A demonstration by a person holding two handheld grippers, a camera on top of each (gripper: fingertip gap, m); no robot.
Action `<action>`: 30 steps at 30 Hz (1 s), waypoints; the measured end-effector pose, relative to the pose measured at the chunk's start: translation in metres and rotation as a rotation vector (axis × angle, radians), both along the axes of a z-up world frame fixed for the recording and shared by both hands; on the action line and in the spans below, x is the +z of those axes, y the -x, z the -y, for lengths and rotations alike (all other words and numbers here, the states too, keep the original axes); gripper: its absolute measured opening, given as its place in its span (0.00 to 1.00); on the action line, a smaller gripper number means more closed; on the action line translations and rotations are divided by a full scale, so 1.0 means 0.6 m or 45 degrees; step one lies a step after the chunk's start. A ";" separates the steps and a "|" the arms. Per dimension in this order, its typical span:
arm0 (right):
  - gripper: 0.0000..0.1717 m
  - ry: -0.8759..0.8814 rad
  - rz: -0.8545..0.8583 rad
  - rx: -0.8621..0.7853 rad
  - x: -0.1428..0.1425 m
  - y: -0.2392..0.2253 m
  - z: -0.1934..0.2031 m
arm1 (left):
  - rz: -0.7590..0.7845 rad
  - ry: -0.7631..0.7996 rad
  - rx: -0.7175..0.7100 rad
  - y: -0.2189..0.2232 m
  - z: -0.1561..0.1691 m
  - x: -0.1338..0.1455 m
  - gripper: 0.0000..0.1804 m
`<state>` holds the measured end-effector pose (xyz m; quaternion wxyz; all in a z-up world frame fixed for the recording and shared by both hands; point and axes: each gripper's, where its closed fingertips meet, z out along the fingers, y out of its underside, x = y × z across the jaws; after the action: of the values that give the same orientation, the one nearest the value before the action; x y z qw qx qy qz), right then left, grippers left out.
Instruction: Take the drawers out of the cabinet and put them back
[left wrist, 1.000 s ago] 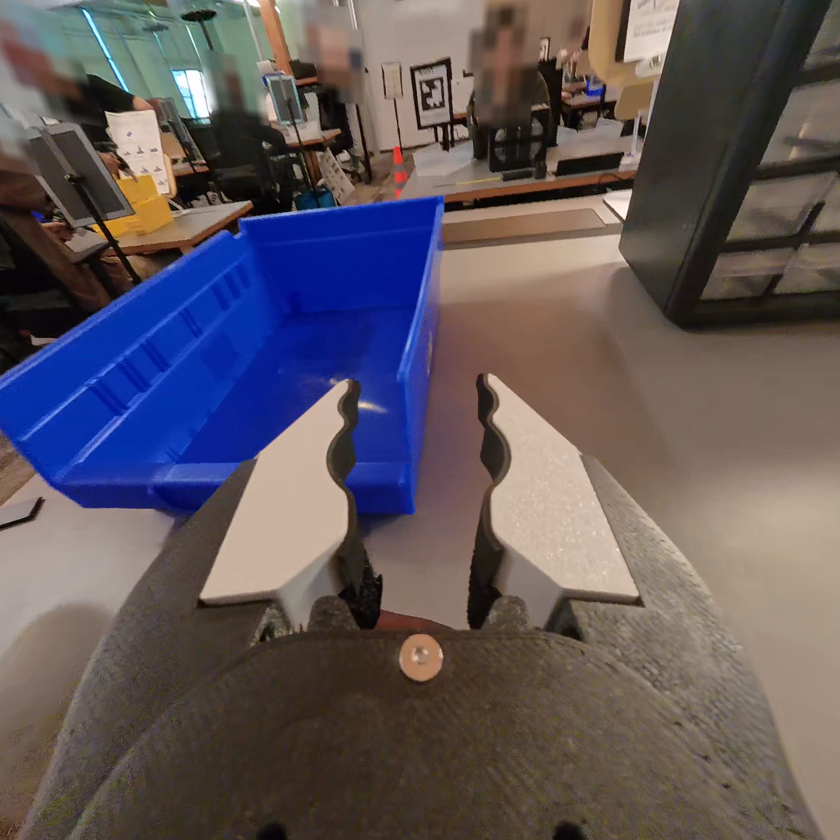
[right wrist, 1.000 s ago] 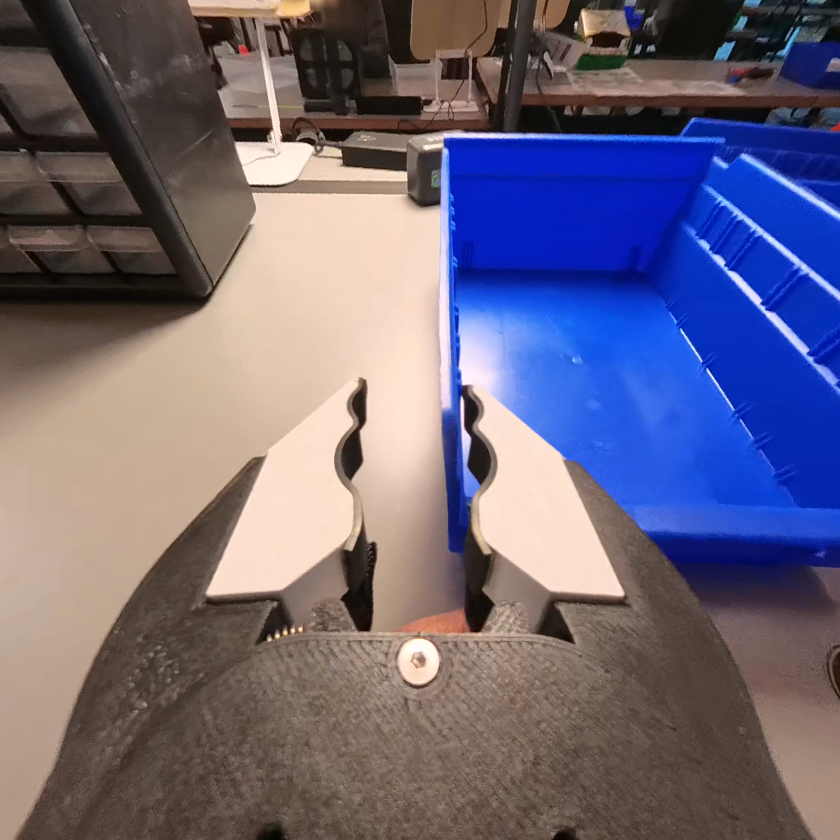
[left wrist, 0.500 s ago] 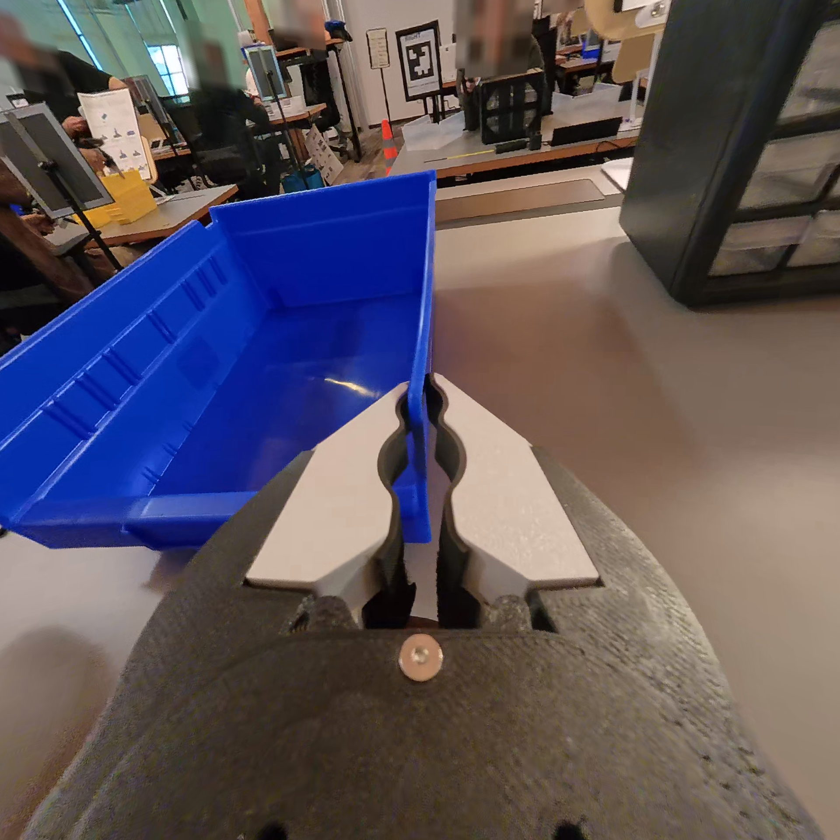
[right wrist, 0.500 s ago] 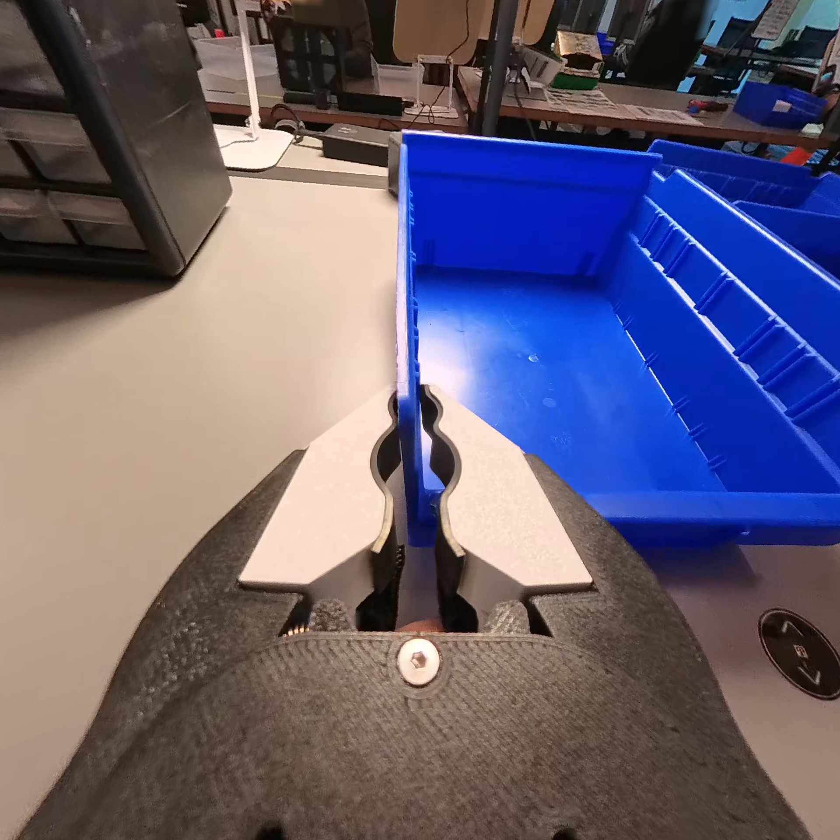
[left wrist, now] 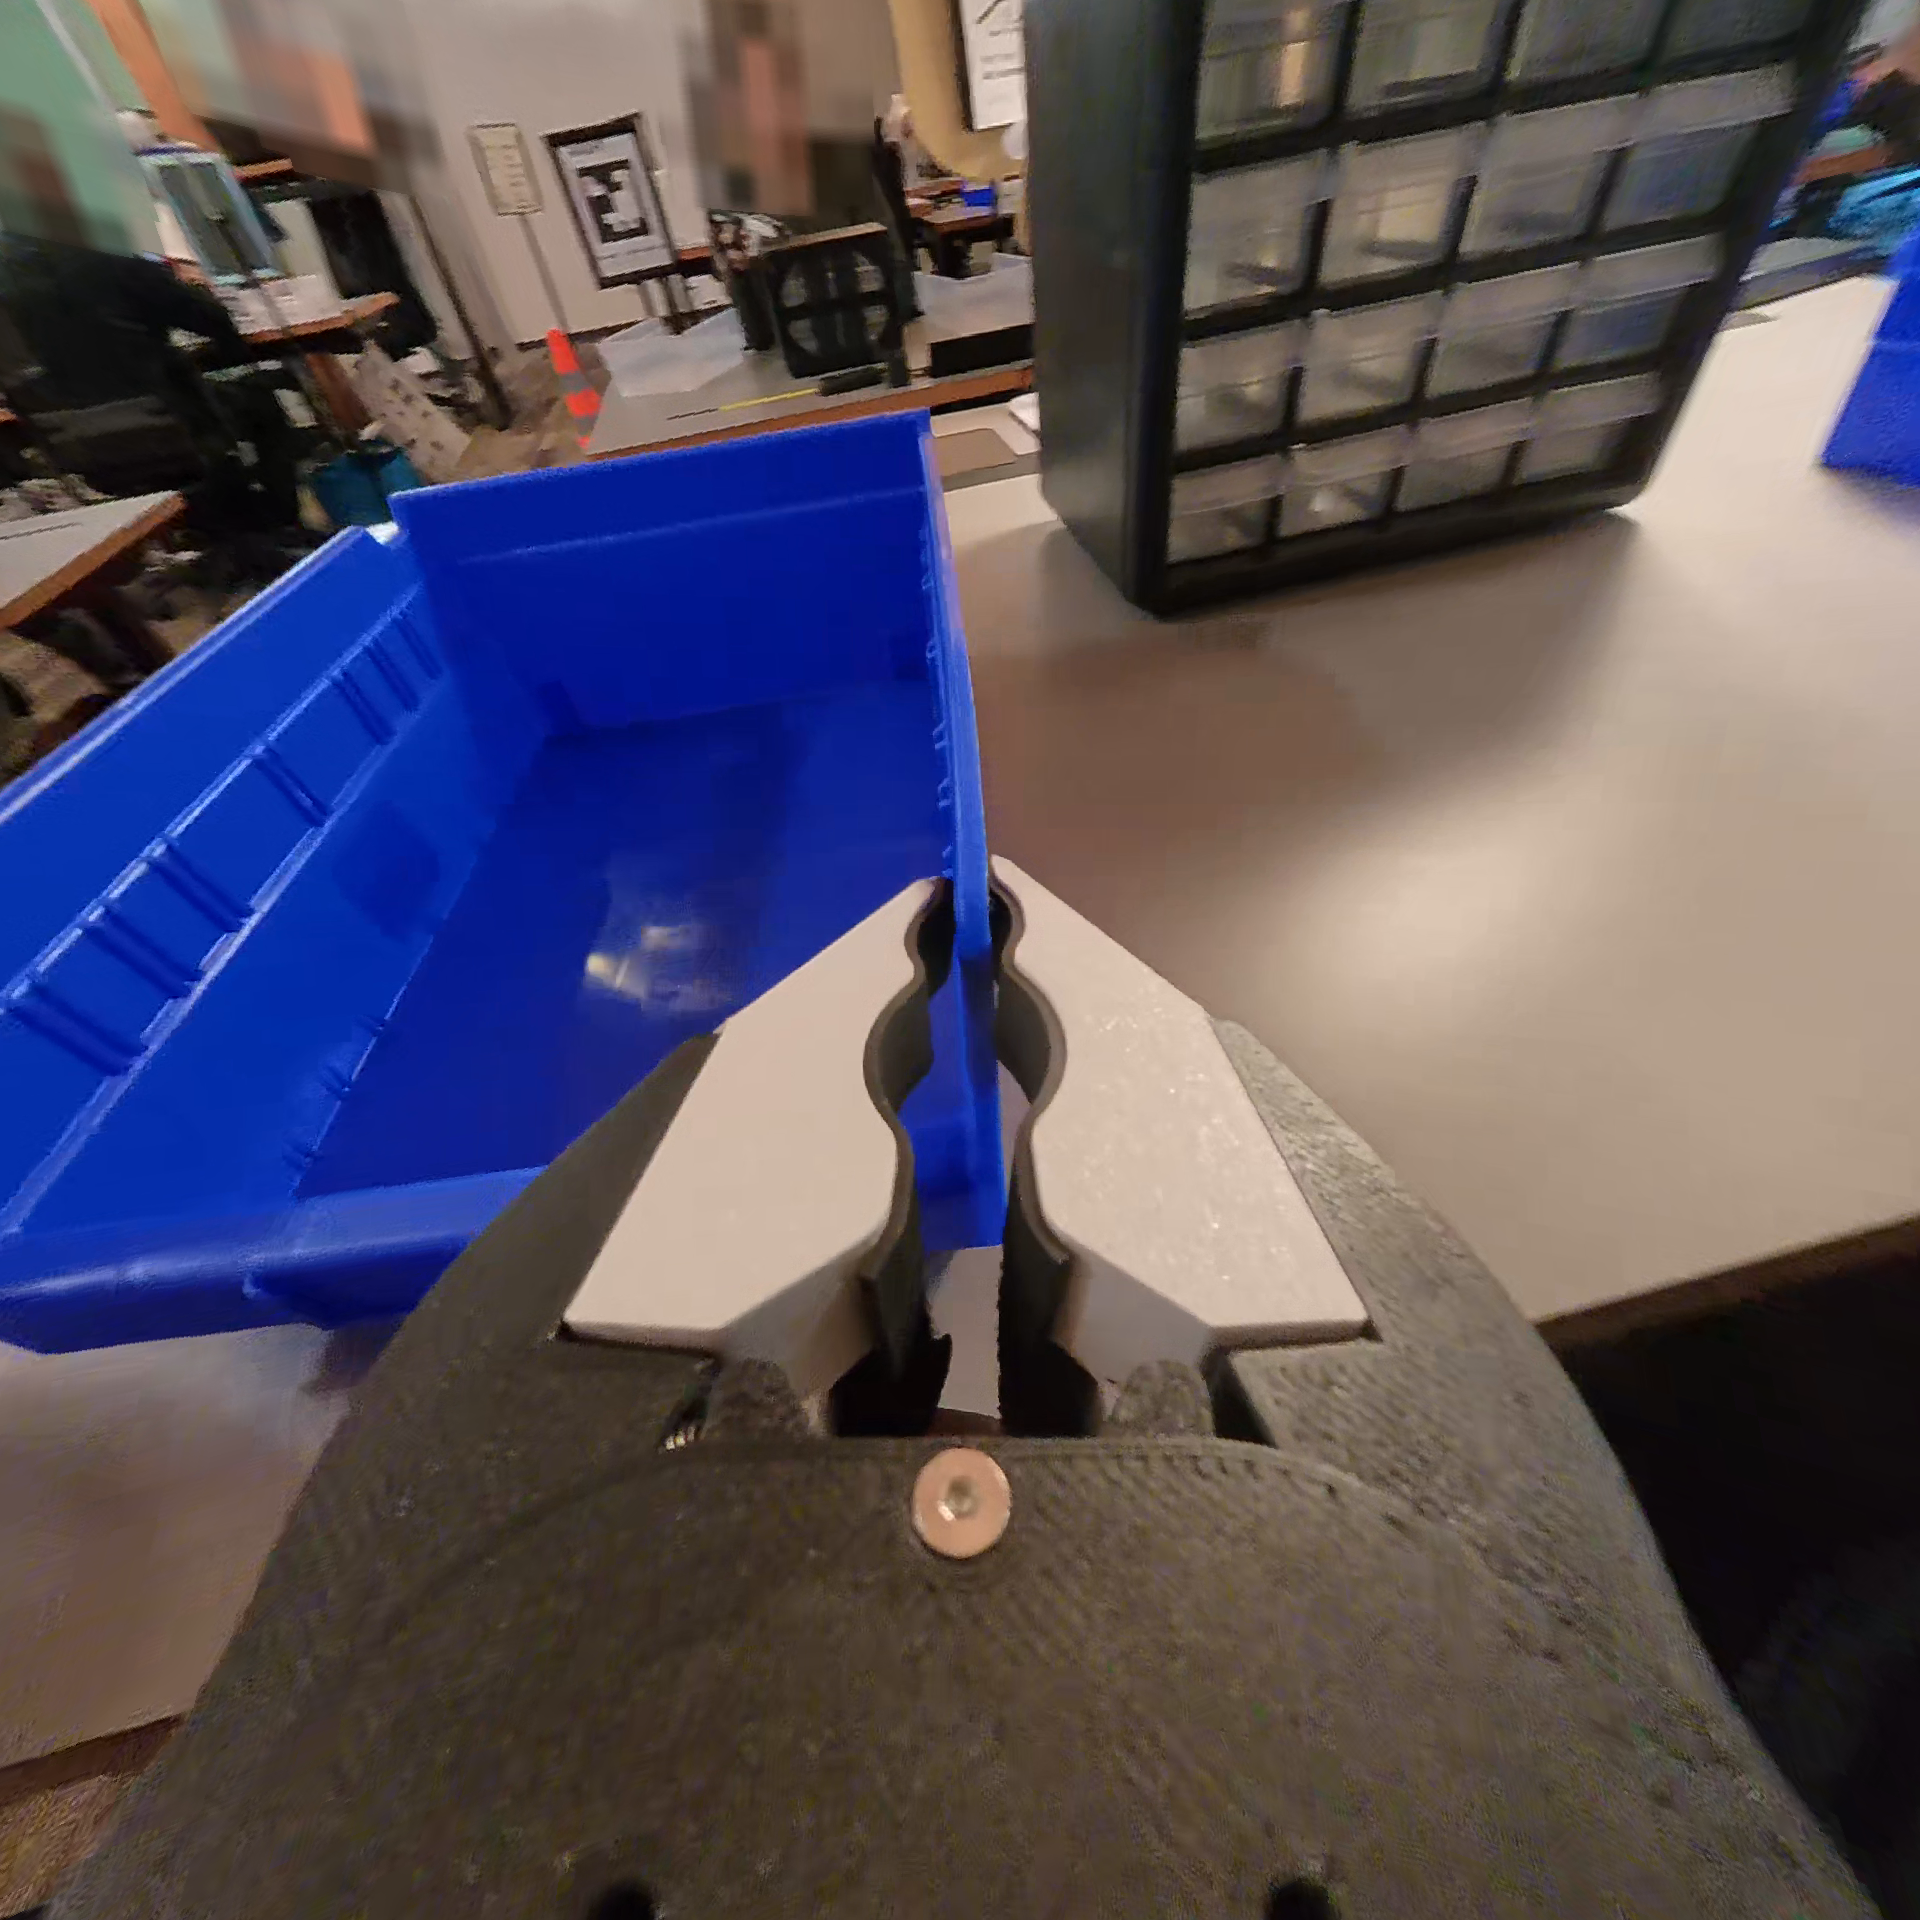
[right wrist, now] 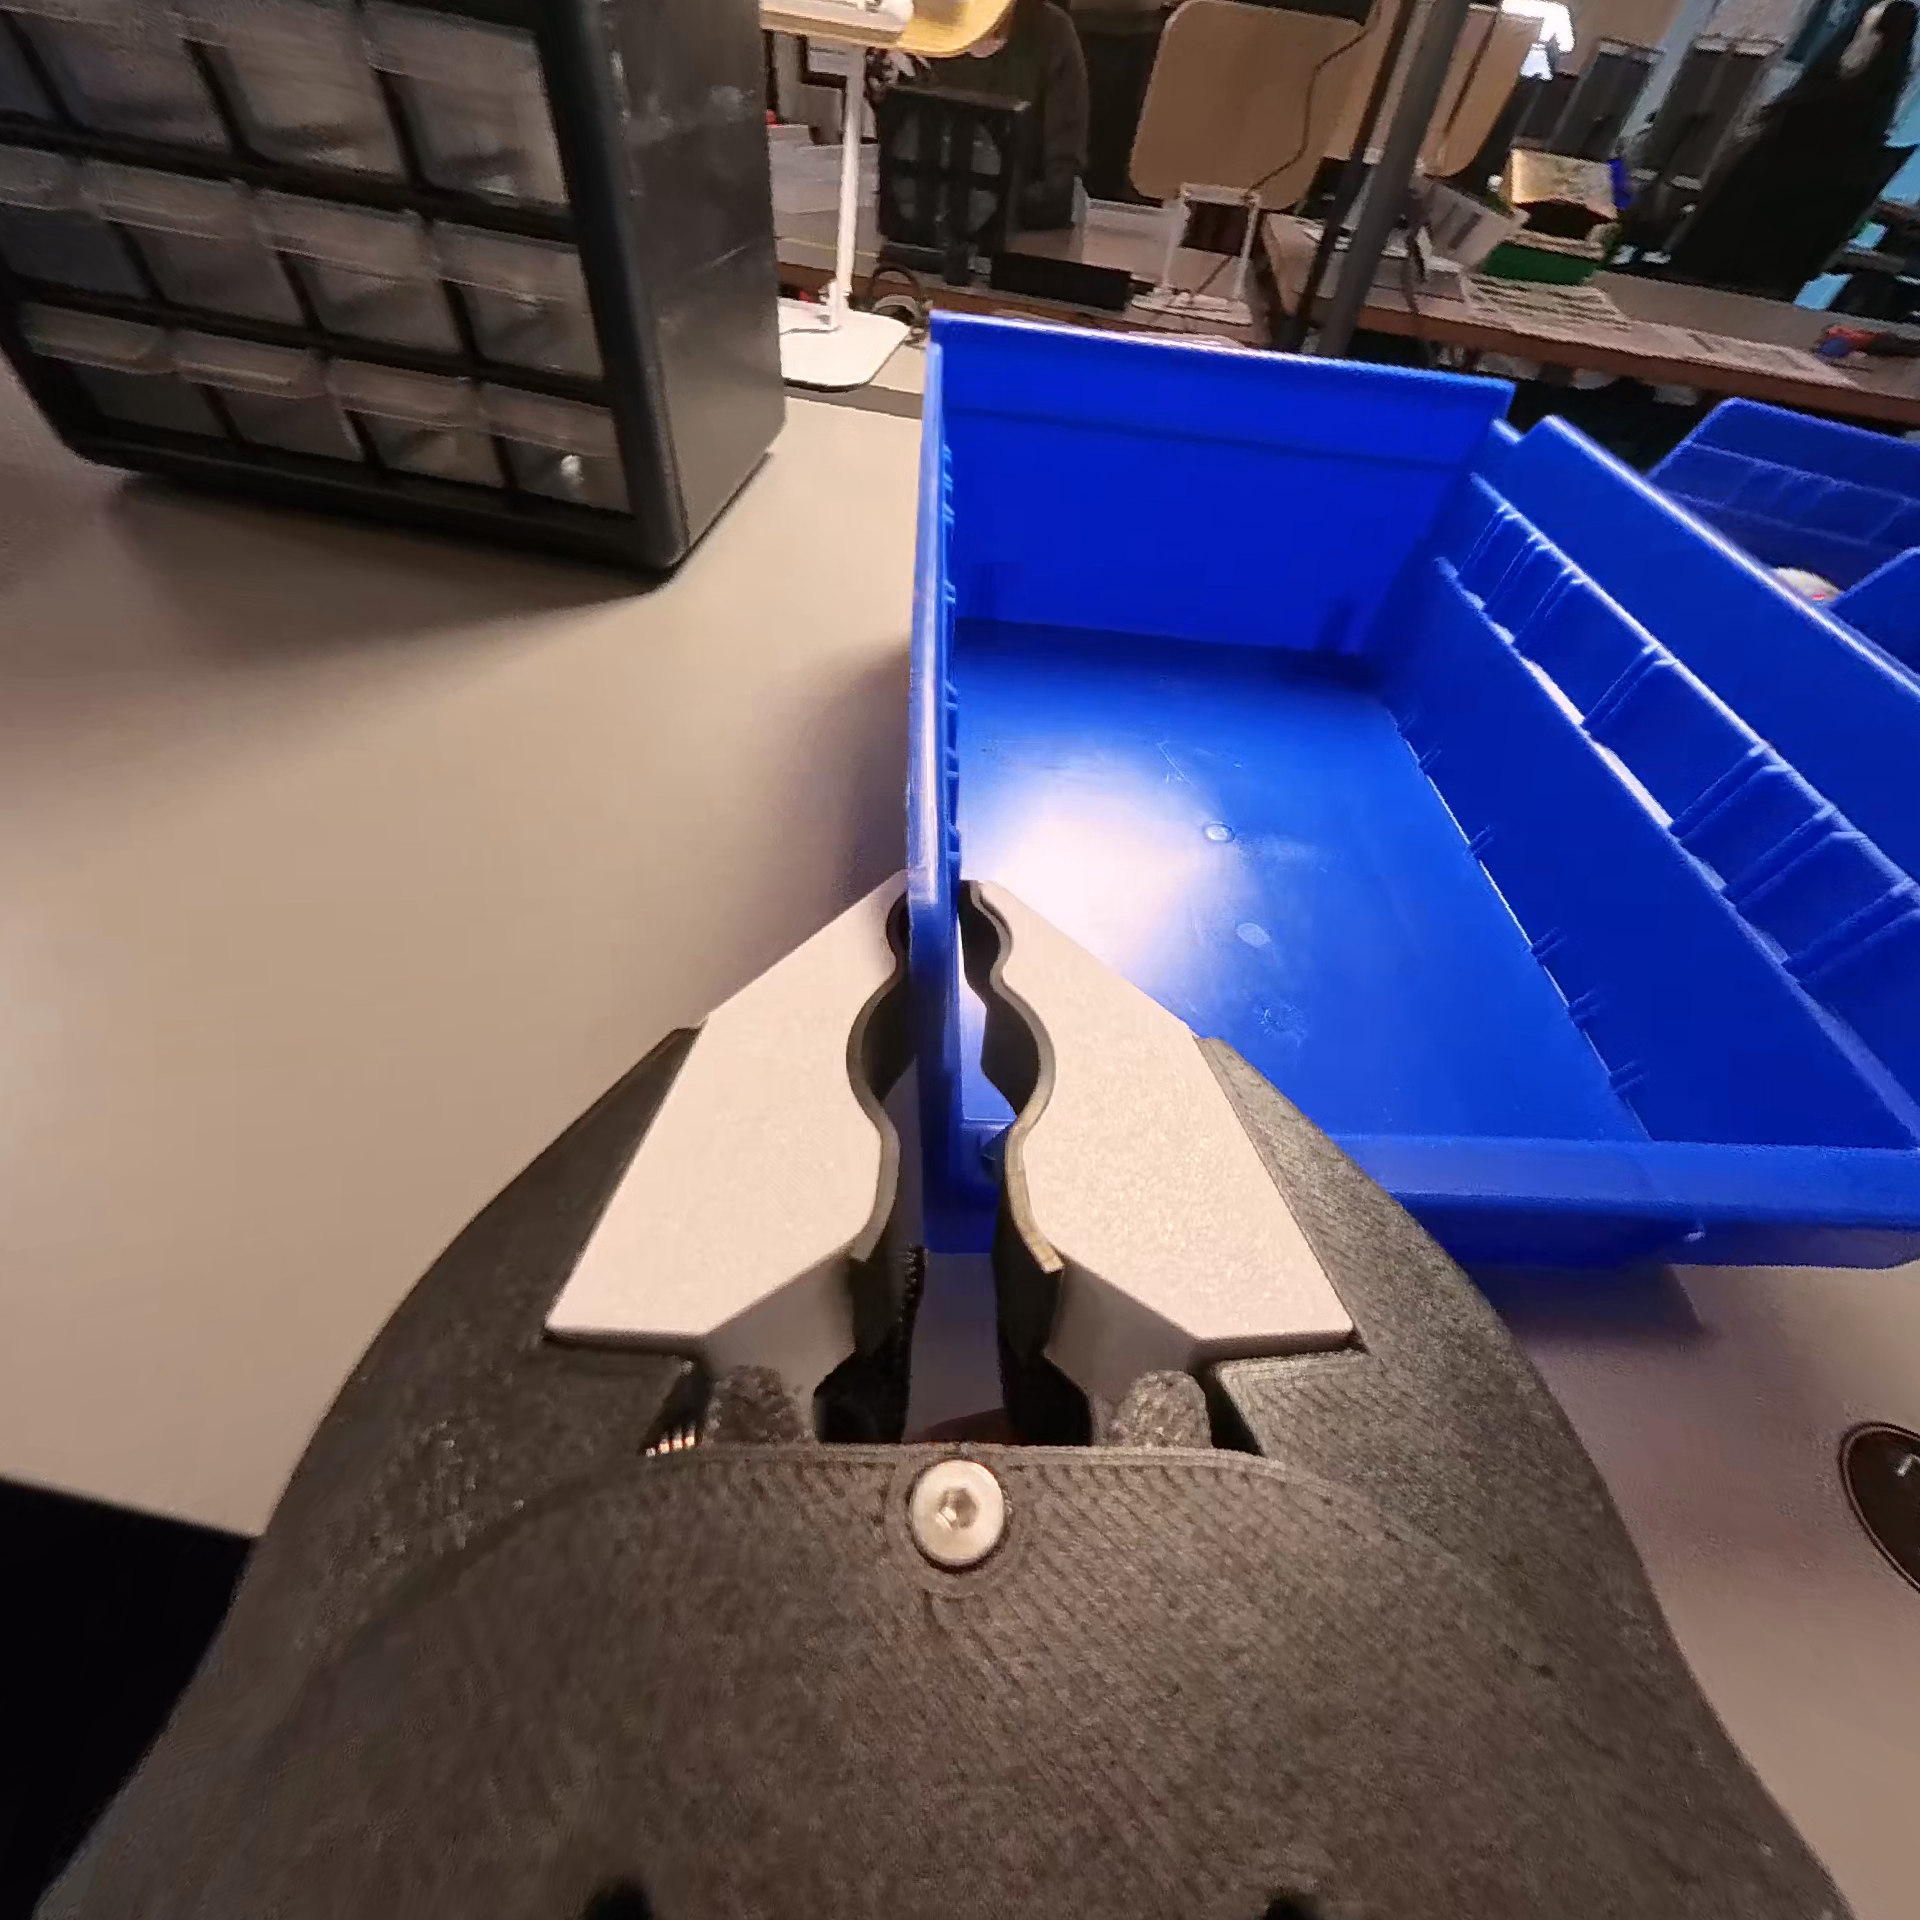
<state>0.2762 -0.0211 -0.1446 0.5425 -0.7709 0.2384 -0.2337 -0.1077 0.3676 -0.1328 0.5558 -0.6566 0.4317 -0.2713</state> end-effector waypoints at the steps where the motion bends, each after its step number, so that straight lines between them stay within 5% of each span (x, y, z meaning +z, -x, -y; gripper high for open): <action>1: 0.04 -0.001 -0.001 0.023 0.000 0.006 0.000 | 0.014 0.018 -0.040 0.001 0.009 0.001 0.02; 9: 0.04 0.008 -0.011 0.208 -0.001 0.054 0.005 | 0.043 0.087 -0.356 0.003 0.084 0.012 0.02; 16: 0.05 0.022 -0.041 0.459 -0.002 0.106 0.020 | 0.352 0.215 -0.589 0.040 0.131 0.090 0.00; 30: 0.05 0.014 -0.074 1.018 -0.001 0.240 0.019 | 0.550 0.242 -0.819 0.067 0.199 0.171 0.00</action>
<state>0.1324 -0.0327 -0.1454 0.5797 -0.8120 -0.0664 0.0163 -0.1482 0.2480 -0.0304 0.4572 -0.4642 0.4615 -0.6021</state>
